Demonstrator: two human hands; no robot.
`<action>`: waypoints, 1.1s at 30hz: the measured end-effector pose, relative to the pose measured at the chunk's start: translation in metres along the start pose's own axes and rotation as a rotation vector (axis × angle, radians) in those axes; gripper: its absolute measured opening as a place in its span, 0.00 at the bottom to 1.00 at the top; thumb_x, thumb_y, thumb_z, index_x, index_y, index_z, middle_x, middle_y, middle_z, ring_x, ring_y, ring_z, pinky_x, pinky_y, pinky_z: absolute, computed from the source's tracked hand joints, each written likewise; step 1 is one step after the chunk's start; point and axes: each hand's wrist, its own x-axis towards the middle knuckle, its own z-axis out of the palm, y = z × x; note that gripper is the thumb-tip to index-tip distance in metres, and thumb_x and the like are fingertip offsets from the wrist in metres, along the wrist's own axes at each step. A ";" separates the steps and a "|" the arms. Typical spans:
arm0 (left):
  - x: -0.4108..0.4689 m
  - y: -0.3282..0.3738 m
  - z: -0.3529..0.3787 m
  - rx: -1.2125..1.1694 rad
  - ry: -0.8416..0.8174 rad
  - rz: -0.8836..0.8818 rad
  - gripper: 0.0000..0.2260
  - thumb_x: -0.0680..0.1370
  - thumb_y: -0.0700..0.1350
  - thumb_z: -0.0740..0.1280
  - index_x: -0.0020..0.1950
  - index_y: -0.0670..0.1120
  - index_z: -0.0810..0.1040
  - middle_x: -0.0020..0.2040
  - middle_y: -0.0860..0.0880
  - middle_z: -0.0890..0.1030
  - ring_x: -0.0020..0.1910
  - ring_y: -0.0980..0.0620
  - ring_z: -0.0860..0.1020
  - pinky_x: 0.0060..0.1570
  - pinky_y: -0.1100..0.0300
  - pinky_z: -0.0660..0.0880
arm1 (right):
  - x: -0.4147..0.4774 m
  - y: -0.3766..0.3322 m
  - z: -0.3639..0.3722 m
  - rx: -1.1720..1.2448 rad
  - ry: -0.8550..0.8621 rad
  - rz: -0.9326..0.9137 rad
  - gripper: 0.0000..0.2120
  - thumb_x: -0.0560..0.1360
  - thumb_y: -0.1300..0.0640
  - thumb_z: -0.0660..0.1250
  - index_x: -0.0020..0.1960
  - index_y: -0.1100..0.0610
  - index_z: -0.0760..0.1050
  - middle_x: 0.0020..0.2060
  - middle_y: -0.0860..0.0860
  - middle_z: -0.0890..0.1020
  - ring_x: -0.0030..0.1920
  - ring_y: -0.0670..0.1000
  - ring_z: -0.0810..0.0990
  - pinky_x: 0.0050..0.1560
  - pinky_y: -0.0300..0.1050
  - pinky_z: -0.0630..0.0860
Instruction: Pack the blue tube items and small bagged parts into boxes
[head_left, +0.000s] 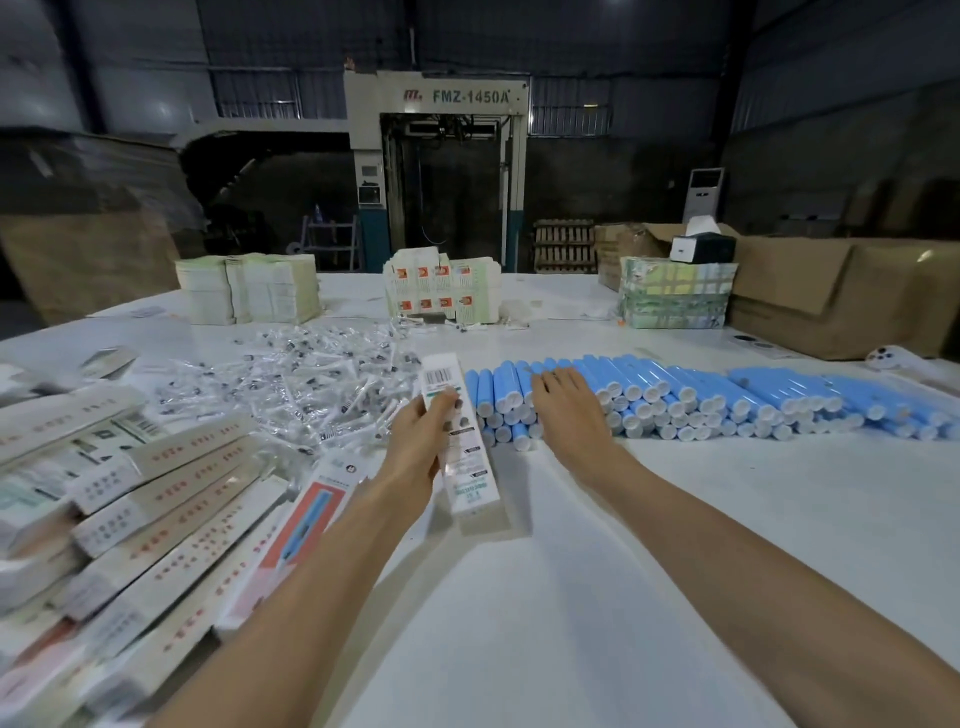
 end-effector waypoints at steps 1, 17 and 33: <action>-0.002 -0.003 0.001 -0.022 -0.019 0.004 0.09 0.87 0.45 0.66 0.66 0.45 0.79 0.49 0.43 0.89 0.46 0.42 0.88 0.44 0.47 0.86 | -0.002 -0.001 -0.001 -0.007 0.003 0.008 0.29 0.75 0.68 0.68 0.75 0.63 0.66 0.69 0.58 0.76 0.71 0.59 0.71 0.79 0.52 0.58; -0.010 -0.011 0.002 0.005 -0.137 0.050 0.17 0.81 0.44 0.75 0.70 0.44 0.79 0.52 0.40 0.89 0.53 0.38 0.88 0.60 0.39 0.84 | -0.029 0.008 -0.062 1.560 0.427 0.867 0.06 0.76 0.60 0.74 0.52 0.59 0.80 0.41 0.57 0.86 0.34 0.43 0.82 0.33 0.35 0.77; -0.022 -0.019 0.013 0.124 -0.433 0.120 0.23 0.78 0.46 0.79 0.70 0.44 0.79 0.59 0.40 0.88 0.56 0.36 0.88 0.61 0.39 0.83 | -0.024 0.019 -0.121 2.181 0.231 0.390 0.25 0.82 0.61 0.70 0.75 0.57 0.63 0.56 0.56 0.82 0.60 0.61 0.86 0.61 0.51 0.83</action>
